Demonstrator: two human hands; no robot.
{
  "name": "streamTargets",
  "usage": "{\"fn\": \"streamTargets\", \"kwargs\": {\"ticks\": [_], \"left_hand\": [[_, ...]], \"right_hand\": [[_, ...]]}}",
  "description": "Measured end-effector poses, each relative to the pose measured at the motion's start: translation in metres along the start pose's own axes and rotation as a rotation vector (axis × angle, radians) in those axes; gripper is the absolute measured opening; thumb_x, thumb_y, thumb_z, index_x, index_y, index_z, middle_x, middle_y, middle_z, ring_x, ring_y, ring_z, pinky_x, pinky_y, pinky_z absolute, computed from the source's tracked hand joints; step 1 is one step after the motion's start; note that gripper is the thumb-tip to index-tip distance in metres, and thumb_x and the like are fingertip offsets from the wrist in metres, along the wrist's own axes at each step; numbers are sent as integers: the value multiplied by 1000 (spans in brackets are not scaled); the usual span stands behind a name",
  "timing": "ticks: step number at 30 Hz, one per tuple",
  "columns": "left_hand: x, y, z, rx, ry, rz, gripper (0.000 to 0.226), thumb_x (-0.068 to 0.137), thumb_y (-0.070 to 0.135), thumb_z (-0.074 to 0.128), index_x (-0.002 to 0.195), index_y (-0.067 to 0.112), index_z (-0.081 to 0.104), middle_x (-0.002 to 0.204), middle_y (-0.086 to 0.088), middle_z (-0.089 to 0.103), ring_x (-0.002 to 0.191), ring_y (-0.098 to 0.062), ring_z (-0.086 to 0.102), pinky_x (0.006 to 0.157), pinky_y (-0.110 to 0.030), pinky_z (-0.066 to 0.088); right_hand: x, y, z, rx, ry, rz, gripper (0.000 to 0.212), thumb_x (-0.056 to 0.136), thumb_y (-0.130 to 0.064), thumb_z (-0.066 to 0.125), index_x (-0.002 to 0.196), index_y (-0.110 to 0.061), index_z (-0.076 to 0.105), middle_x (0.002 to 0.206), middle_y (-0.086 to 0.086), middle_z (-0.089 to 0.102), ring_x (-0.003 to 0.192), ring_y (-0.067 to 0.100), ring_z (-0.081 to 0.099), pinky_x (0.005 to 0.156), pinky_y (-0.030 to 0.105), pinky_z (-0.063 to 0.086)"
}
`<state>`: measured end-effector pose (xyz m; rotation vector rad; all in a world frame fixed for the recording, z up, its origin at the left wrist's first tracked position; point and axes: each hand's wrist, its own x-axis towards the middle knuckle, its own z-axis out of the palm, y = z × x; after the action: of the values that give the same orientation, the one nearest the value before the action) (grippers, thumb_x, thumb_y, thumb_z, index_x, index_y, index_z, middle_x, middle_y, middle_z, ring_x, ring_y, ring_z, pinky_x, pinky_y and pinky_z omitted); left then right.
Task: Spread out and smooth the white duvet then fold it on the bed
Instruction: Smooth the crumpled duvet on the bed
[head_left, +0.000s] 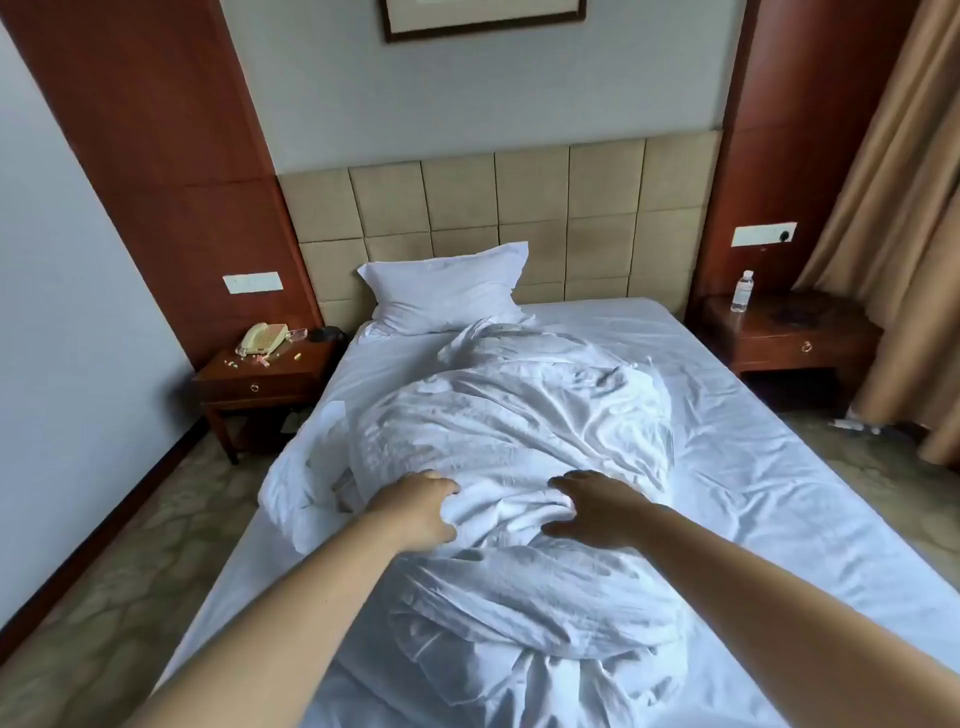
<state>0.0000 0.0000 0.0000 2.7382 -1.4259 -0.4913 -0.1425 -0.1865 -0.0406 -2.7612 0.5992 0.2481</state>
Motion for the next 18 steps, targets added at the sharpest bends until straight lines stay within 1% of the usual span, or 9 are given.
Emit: {"fn": "streamTargets", "kwargs": {"ticks": [3,6,8,11,13,14,15,17,18], "left_hand": [[24,1,28,-24,-91,-20,69,87,34,62,147,24,31,151,3,30,138,-18,30,107,-32,34],[48,-7,73,17,-157,-34,89,81,22,65,151,25,10,150,-2,31,136,-22,34,104,-36,39],[63,-16,106,69,-207,-44,103,78,19,69,152,27,-2,152,-1,26,138,-22,32,105,-37,39],[78,-28,146,201,-265,-56,115,72,29,79,151,28,-5,155,-2,15,142,-24,24,111,-40,32],[83,-32,165,318,-263,-66,113,72,31,78,151,29,-4,154,-4,21,140,-25,29,112,-43,27],[84,-33,171,366,-249,-72,106,77,27,73,151,28,-3,151,-5,29,136,-26,36,111,-42,29],[84,-32,177,390,-243,-72,95,81,22,66,152,27,2,146,-7,39,130,-27,43,107,-41,33],[75,-24,185,357,-276,-68,72,85,19,59,147,23,22,133,-9,52,118,-30,53,96,-39,44],[67,-18,189,310,-302,-62,61,85,22,58,141,21,32,129,-9,54,116,-31,55,93,-39,46]], "right_hand": [[23,15,26,2,-99,13,77,85,-58,57,148,-23,29,153,1,31,140,20,28,111,34,30],[41,24,67,4,-229,-2,88,80,-61,62,150,-23,24,155,0,28,142,20,27,113,35,28],[51,31,97,7,-280,-26,98,74,-62,67,151,-21,22,156,1,27,142,20,26,115,34,24],[63,43,136,-54,-285,-80,116,64,-70,70,152,-18,15,157,4,23,144,23,22,118,35,18],[67,48,150,-36,-309,-54,121,62,-70,71,153,-19,8,156,5,23,143,25,23,116,37,20],[66,49,154,-31,-315,-33,117,65,-66,71,152,-20,8,153,6,29,140,27,29,114,37,24],[64,49,159,-33,-311,-6,105,72,-57,69,151,-20,12,148,8,39,135,30,37,110,37,30],[51,45,170,-8,-290,45,71,84,-35,59,145,-21,27,132,10,55,121,31,52,101,37,41],[42,44,177,-1,-291,68,60,86,-29,54,142,-23,33,129,9,57,119,31,54,98,36,43]]}}
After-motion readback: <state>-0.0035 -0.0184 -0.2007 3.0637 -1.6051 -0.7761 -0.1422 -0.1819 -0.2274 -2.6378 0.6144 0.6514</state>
